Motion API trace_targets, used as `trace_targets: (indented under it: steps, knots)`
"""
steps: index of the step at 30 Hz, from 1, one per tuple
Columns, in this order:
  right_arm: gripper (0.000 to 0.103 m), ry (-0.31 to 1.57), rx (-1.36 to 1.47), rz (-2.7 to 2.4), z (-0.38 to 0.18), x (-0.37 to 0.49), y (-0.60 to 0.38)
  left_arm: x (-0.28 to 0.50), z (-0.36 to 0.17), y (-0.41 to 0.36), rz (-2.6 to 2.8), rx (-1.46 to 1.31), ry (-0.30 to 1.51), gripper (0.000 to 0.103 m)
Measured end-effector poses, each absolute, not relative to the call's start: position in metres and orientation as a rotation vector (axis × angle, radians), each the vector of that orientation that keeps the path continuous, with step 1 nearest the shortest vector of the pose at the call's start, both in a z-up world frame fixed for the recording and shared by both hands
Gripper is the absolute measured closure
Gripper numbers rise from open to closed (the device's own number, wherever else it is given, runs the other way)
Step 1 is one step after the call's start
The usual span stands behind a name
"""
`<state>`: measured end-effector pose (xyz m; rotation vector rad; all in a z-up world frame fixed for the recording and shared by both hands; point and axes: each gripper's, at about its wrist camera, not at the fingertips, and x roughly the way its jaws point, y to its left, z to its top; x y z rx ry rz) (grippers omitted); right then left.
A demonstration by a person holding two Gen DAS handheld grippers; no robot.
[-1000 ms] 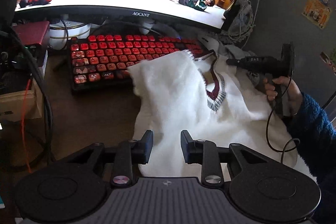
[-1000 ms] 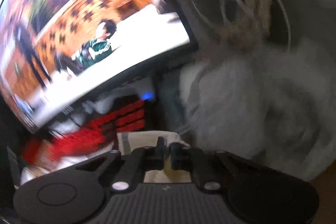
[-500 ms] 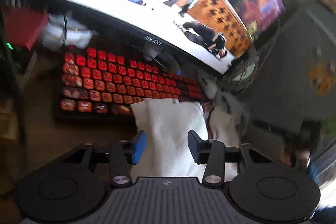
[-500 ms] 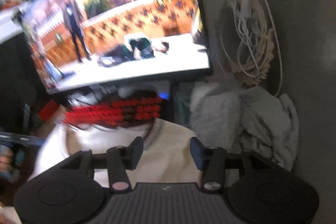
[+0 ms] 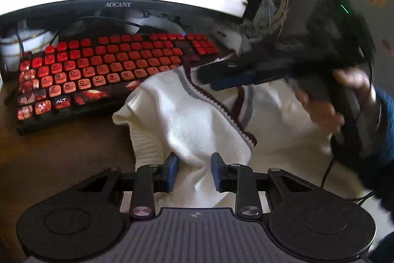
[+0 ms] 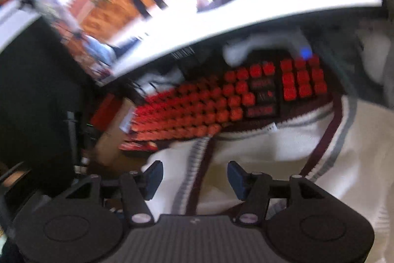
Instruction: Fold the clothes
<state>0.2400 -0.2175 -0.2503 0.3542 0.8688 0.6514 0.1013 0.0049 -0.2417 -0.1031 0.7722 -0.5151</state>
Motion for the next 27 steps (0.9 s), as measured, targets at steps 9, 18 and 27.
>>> trace_targets:
  steps: [9, 18, 27]
  knots:
    - [0.100, 0.781, 0.339, 0.710, -0.256, 0.224, -0.232, 0.099, -0.245, 0.013, -0.603, -0.132, 0.778, 0.067]
    - [0.100, 0.792, 0.322, 0.677, -0.264, 0.217, -0.248, 0.131, -0.244, 0.049, -0.619, -0.419, 0.790, 0.064]
    - [0.100, 0.760, 0.388, 0.726, -0.262, 0.212, -0.244, 0.164, -0.273, 0.066, -0.527, -0.721, 0.787, 0.067]
